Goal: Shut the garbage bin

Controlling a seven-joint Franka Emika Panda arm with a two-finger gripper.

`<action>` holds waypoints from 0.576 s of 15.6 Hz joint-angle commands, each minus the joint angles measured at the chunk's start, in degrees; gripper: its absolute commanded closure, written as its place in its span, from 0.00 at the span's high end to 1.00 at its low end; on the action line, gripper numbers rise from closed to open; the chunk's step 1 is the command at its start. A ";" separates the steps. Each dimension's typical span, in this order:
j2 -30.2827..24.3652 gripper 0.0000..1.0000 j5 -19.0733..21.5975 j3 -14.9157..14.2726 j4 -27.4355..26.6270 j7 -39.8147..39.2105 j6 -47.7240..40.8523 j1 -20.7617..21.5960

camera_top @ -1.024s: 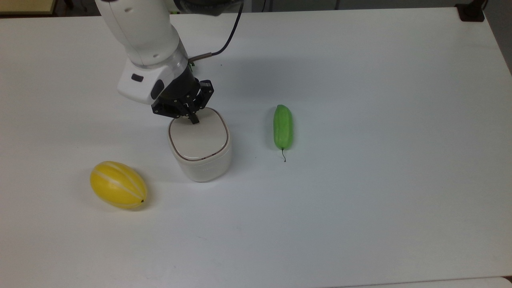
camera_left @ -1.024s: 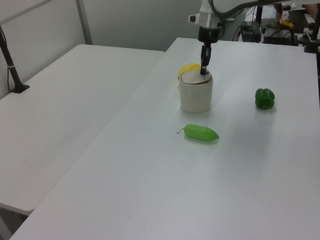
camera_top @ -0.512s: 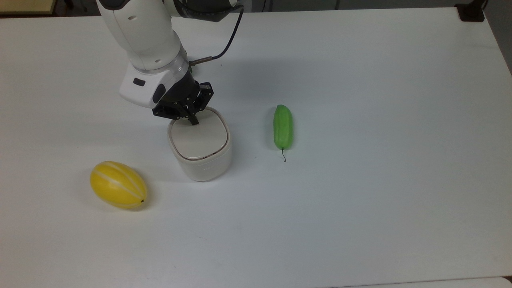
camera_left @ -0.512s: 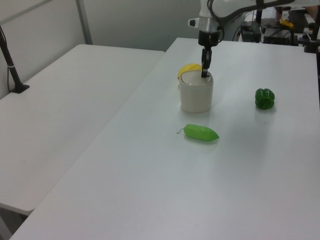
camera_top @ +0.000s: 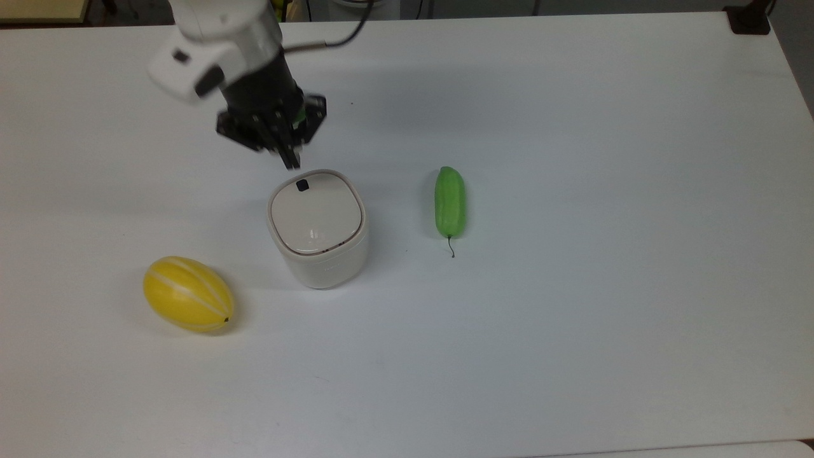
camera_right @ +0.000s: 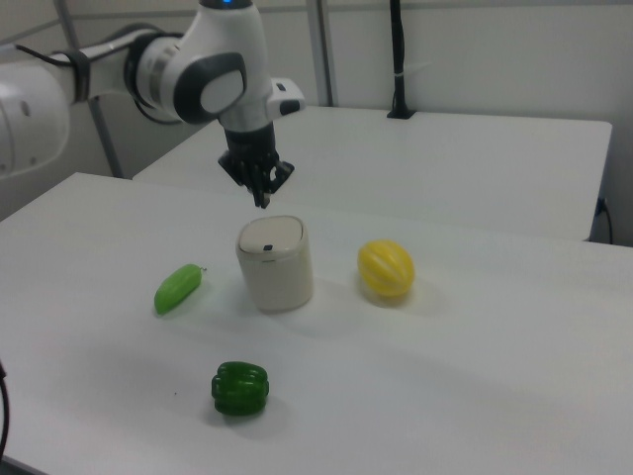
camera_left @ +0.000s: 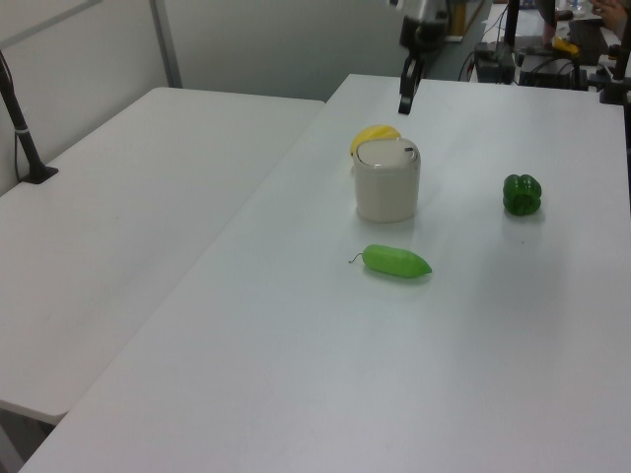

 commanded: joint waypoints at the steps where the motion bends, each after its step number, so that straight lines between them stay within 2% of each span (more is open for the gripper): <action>1: -11.48 0.13 -2.76 0.05 -9.09 9.63 -4.15 -0.35; 3: -15.35 0.19 -5.05 0.40 -10.93 13.33 -8.89 -0.53; 4: -17.54 0.35 -5.67 0.49 -12.77 14.13 -10.31 -0.53; 5: -19.74 0.76 -5.93 0.67 -15.31 14.05 -10.23 -0.53; 6: -21.24 1.00 -6.02 0.84 -16.99 13.70 -10.32 -0.53; 9: -25.11 1.00 -6.98 1.28 -18.50 14.75 -14.25 -1.40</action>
